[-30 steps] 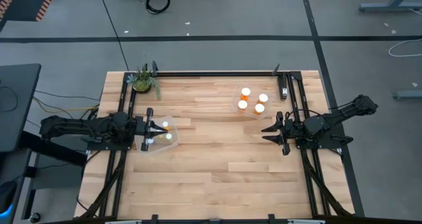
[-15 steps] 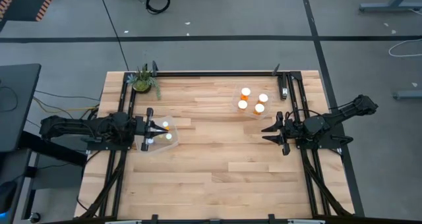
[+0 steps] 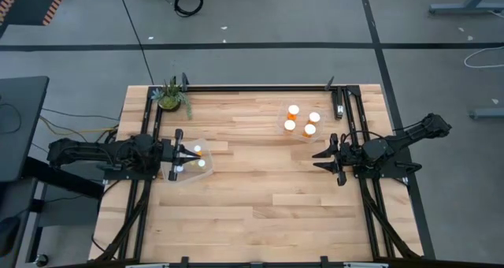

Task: Pick and place medicine bottles into bin by pill shape (circle, oval)
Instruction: Return to Home Position

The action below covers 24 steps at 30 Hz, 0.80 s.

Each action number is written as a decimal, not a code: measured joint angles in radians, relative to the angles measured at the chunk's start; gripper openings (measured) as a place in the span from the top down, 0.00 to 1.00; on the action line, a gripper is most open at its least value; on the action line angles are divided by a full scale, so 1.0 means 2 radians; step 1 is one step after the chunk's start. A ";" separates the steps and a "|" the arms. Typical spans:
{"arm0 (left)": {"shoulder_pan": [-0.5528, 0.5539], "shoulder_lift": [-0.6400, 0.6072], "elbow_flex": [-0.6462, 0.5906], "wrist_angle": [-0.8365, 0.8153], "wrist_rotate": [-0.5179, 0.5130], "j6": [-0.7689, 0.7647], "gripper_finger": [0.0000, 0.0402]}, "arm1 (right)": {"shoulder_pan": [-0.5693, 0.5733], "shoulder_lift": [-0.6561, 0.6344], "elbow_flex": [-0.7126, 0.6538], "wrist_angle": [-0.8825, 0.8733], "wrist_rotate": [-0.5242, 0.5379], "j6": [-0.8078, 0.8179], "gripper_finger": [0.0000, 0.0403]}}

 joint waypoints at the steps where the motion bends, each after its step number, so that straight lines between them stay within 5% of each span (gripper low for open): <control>1: 0.000 0.000 0.000 0.000 0.000 0.000 0.92 | 0.000 0.000 0.000 0.000 0.000 0.000 0.66; 24: 0.000 0.000 0.000 0.000 0.000 0.000 0.91 | 0.000 0.000 0.000 0.000 0.000 0.000 0.66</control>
